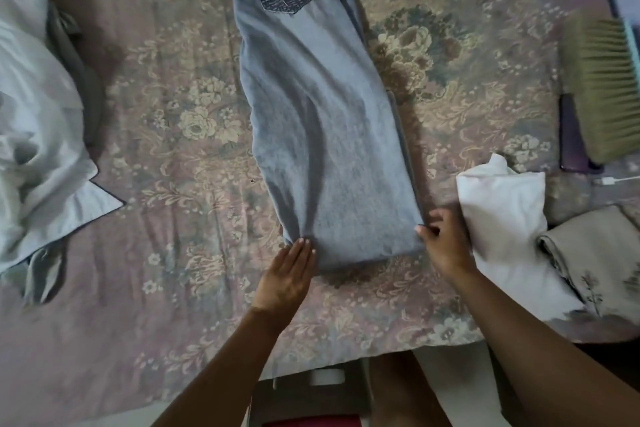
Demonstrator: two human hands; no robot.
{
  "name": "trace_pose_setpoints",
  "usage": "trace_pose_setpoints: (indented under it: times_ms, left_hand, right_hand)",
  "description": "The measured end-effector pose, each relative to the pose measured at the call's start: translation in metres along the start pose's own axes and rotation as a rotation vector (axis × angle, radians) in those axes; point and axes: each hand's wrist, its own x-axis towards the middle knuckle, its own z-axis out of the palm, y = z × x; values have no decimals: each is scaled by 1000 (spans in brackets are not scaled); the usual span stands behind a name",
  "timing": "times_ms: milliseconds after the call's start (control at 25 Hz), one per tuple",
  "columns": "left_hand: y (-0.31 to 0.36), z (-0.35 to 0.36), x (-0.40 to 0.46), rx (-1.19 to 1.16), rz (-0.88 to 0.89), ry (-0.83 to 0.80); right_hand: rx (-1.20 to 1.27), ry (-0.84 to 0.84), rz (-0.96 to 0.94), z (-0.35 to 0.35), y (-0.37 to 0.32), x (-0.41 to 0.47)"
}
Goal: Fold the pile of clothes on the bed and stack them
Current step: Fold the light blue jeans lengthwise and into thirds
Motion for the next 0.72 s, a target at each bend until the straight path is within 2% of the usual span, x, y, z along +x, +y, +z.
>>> trace_pose_setpoints:
  times_ms: [80,160,280,440,480,600,680,720]
  left_hand:
    - [6,3,-3,-71,-35,-9]
    - [6,-4,3,-183,-109,68]
    - [-4,-19,16,-242,-172,145]
    - [-10,-4,14,5,120,39]
    - [-12,2,12,98,147,-18]
    - [-17,8,4,259,94,-157]
    - [-14,8,1,327,59,-205]
    - [-12,8,1,344,6,-231]
  right_hand:
    - [-21,82,-31,1,4,1]
    - [-11,156,-120,1,4,-2]
    - [31,159,-204,3,6,-6]
    - [-120,91,-395,3,12,-7]
    - [-154,110,-442,2,12,-7]
    - [-292,155,-616,5,22,-3]
    - [-307,71,-573,7,28,1]
    - [-286,42,-488,7,27,3]
